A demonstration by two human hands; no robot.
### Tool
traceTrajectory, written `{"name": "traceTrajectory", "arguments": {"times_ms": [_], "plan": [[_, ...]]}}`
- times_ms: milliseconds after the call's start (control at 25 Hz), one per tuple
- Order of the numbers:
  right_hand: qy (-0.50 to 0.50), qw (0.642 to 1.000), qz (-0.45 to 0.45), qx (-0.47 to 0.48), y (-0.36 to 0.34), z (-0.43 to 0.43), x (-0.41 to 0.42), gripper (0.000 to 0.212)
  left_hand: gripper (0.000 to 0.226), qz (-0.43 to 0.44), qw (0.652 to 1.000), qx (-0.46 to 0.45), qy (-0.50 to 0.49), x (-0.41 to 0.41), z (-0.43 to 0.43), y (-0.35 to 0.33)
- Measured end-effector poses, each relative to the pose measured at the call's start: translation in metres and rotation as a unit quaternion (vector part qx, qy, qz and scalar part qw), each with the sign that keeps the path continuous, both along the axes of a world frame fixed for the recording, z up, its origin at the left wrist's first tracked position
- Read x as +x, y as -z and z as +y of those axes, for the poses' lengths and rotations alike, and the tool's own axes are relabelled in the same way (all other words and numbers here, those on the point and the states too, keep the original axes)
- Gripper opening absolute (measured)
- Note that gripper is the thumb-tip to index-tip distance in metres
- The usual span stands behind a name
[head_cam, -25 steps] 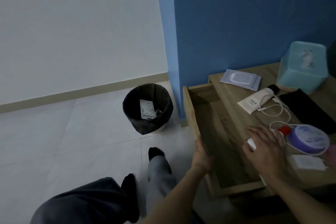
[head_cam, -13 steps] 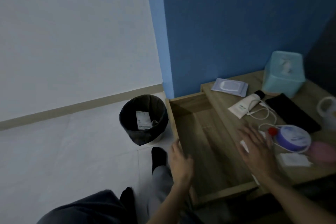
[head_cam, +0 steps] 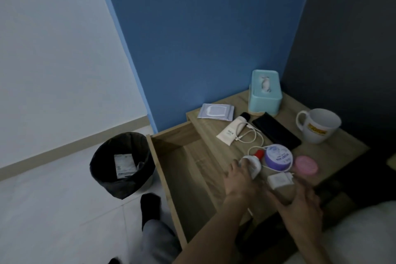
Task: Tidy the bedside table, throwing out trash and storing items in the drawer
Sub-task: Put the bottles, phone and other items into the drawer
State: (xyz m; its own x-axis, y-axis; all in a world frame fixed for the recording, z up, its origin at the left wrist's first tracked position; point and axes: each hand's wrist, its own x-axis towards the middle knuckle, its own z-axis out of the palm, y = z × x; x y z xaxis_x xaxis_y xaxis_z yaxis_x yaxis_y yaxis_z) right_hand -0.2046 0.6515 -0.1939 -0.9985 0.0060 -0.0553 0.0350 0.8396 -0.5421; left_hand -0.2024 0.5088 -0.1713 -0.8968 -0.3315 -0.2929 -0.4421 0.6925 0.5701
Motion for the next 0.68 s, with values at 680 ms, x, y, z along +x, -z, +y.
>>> {"name": "traceTrajectory", "arguments": {"times_ms": [680], "plan": [[-0.064, 0.989, 0.047, -0.123, -0.018, -0.025, 0.028, 0.078, 0.093, 0.021, 0.977, 0.165, -0.133, 0.057, -0.065, 0.002]]}}
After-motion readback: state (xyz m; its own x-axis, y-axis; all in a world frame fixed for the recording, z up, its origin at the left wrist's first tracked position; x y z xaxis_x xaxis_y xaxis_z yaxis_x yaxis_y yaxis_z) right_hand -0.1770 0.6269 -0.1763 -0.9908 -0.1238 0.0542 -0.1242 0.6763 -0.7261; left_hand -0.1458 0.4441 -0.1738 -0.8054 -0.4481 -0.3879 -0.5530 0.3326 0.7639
